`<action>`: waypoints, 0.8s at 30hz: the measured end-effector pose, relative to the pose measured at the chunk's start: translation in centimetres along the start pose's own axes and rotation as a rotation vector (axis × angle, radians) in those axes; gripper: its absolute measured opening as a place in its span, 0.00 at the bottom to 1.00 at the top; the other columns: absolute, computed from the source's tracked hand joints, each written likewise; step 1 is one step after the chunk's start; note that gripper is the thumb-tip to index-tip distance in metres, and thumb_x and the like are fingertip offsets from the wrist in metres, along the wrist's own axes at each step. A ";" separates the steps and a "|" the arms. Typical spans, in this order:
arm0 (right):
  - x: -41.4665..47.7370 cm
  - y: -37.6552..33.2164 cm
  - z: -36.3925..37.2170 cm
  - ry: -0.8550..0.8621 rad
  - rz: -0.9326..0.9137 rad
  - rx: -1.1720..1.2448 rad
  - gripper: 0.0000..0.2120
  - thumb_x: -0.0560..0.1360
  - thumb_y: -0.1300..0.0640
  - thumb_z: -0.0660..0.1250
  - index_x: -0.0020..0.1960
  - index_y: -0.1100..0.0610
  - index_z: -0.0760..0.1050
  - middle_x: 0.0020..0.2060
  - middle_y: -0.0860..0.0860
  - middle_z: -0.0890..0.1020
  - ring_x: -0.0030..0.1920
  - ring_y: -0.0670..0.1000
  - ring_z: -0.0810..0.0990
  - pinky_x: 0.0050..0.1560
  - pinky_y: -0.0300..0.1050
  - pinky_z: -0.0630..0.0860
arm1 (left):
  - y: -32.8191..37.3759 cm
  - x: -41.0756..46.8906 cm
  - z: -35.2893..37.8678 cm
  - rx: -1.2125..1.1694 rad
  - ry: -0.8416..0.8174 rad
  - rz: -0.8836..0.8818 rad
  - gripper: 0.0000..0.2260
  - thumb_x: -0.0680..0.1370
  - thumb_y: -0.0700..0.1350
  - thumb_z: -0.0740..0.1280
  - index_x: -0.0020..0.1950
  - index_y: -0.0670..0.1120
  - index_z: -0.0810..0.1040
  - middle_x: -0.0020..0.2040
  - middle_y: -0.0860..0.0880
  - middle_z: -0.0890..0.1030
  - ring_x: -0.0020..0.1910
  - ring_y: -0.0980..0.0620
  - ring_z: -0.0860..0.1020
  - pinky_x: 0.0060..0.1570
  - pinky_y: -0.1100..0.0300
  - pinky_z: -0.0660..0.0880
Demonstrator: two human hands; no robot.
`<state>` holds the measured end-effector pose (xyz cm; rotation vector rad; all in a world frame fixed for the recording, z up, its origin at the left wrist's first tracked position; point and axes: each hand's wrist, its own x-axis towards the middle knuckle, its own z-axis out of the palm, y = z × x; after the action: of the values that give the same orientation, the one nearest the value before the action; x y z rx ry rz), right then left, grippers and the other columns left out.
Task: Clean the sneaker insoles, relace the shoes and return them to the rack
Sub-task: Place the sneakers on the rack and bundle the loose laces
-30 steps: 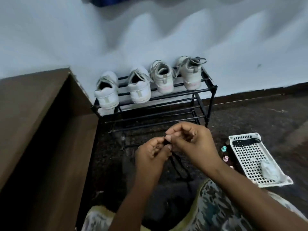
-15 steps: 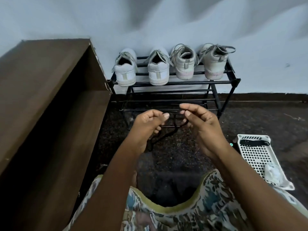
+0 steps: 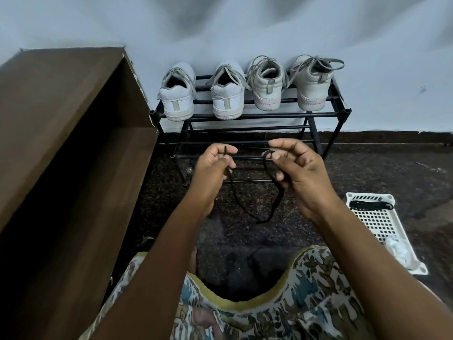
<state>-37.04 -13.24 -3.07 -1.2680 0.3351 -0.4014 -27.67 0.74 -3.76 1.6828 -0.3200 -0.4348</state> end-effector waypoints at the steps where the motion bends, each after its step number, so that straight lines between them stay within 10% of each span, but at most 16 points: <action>1: 0.0 -0.1 0.1 -0.016 -0.020 -0.003 0.08 0.76 0.66 0.64 0.51 0.56 0.76 0.40 0.49 0.84 0.27 0.42 0.73 0.25 0.34 0.66 | 0.0 -0.1 0.4 0.011 -0.026 -0.008 0.08 0.80 0.38 0.59 0.52 0.49 0.75 0.42 0.50 0.76 0.41 0.57 0.73 0.42 0.65 0.69; 6: 0.1 -0.2 0.4 -0.075 -0.157 -0.071 0.06 0.74 0.67 0.67 0.49 0.59 0.77 0.38 0.51 0.82 0.31 0.45 0.78 0.29 0.35 0.72 | -0.3 -0.7 1.9 0.028 -0.212 0.119 0.15 0.77 0.46 0.68 0.62 0.51 0.72 0.61 0.49 0.75 0.63 0.54 0.72 0.63 0.60 0.70; 18: 0.8 0.5 0.2 -0.039 -0.317 -0.277 0.04 0.74 0.62 0.70 0.48 0.59 0.81 0.47 0.62 0.79 0.43 0.63 0.78 0.43 0.51 0.80 | 1.0 -0.4 1.7 -0.132 -0.172 0.246 0.03 0.73 0.34 0.70 0.44 0.41 0.81 0.36 0.54 0.82 0.37 0.61 0.79 0.40 0.68 0.75; 24: 0.8 0.6 0.1 -0.125 -0.241 -0.158 0.12 0.75 0.68 0.65 0.57 0.59 0.77 0.48 0.56 0.81 0.48 0.52 0.77 0.43 0.38 0.77 | 1.4 0.0 1.1 -0.062 -0.116 0.250 0.05 0.71 0.35 0.73 0.39 0.44 0.81 0.36 0.52 0.82 0.37 0.56 0.76 0.40 0.66 0.73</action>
<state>-36.27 -13.41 -3.62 -1.4878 0.1091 -0.5056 -28.13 -0.50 -2.47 1.5364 -0.5894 -0.3528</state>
